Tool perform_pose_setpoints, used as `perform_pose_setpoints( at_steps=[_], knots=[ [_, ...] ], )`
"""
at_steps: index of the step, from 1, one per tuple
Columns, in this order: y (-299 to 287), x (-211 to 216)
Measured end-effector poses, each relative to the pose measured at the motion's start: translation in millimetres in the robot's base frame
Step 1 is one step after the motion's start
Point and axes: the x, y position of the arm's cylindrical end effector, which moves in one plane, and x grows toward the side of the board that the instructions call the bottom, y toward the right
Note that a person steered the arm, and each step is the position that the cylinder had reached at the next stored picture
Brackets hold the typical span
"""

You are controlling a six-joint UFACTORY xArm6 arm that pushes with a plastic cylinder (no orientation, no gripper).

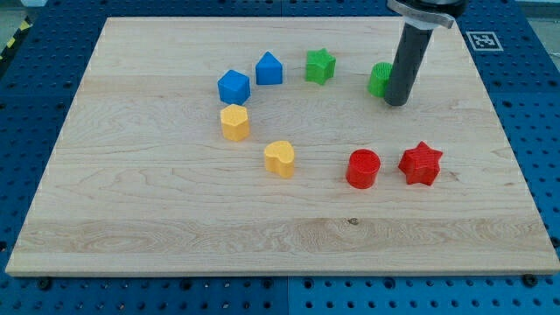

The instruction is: Nudge the red star up a bit

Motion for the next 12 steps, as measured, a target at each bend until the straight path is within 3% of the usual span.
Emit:
perform_pose_setpoints(
  at_steps=[5,9,12],
  knots=[
    [77,79],
    [79,153],
    [-19,163]
  ],
)
